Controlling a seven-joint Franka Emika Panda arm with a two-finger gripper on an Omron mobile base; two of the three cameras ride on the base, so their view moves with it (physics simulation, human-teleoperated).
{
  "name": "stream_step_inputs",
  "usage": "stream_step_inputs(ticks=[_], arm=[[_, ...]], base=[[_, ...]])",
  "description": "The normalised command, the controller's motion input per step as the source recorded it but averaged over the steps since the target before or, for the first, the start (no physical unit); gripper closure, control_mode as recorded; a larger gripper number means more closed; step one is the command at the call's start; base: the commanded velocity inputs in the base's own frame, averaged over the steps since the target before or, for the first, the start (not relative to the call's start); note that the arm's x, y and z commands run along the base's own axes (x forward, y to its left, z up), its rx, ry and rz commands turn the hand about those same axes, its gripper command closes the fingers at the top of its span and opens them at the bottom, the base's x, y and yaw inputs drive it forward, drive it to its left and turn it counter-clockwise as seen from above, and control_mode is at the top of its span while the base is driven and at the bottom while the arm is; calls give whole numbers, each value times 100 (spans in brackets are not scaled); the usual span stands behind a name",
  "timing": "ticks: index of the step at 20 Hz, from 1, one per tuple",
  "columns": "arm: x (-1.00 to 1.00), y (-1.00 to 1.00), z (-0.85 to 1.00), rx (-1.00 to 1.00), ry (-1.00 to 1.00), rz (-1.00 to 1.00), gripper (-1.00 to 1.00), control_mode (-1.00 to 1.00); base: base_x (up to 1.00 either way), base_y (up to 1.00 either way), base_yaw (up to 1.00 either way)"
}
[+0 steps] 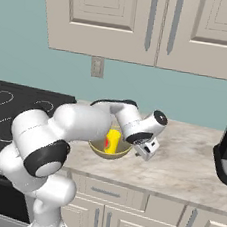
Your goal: Place the cup inside the bowl on the dining table and move the bowl to any counter.
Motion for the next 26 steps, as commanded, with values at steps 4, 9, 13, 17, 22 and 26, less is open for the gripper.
stream_step_inputs(ticks=[4, 9, 13, 17, 22, 26], arm=[[-36, 0, 33, 0, 0, 0, -100, -100], [-47, 0, 20, -1, 0, 0, -100, -100], [-43, 0, 17, -3, 0, 0, -100, -100], [-44, 0, 25, -5, 0, 0, -100, -100], [-45, 0, 28, -6, 0, 0, -100, -100], [-42, 0, 31, -7, 0, 0, -100, -100]], base=[[0, 0, 0], [0, 0, 0], [0, 0, 0], [0, 0, 0], [0, 0, 0], [0, 0, 0]])
